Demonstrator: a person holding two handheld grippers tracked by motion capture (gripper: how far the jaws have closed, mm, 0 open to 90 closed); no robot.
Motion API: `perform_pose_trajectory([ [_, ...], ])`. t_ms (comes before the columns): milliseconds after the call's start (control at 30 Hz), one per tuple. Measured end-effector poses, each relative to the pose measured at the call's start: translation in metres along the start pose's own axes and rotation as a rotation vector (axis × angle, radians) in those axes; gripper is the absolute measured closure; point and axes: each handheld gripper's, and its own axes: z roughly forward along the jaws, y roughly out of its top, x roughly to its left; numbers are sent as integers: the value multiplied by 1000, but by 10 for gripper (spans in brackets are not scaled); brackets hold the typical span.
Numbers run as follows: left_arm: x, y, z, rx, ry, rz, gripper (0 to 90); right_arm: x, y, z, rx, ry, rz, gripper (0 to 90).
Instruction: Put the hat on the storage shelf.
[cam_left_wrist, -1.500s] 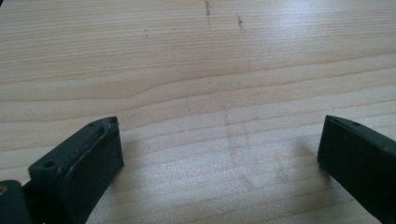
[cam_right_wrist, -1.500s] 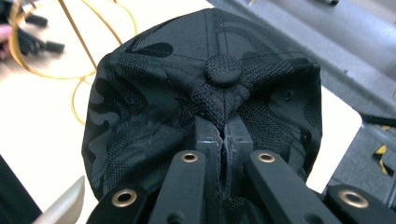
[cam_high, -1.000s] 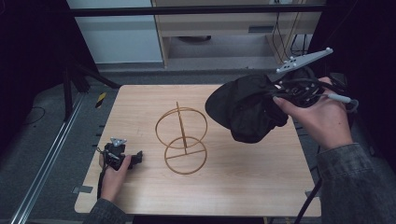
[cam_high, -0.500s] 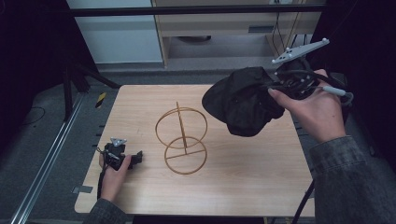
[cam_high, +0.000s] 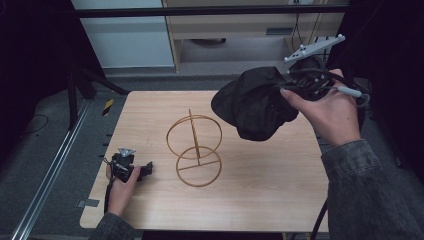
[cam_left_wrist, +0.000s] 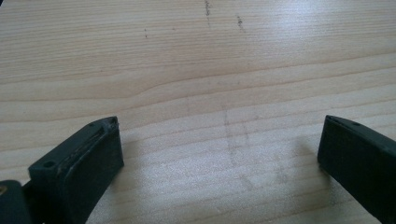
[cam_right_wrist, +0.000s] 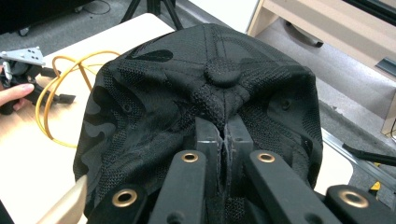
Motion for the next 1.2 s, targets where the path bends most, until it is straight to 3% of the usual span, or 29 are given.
perform_pose_trajectory([
  [400, 0, 0, 0, 0, 0, 0, 0, 9, 14, 2, -25, 17, -14, 876],
  [1200, 0, 0, 0, 0, -1, 2, 0, 39, 36, 13, -87, 122, -27, 875],
])
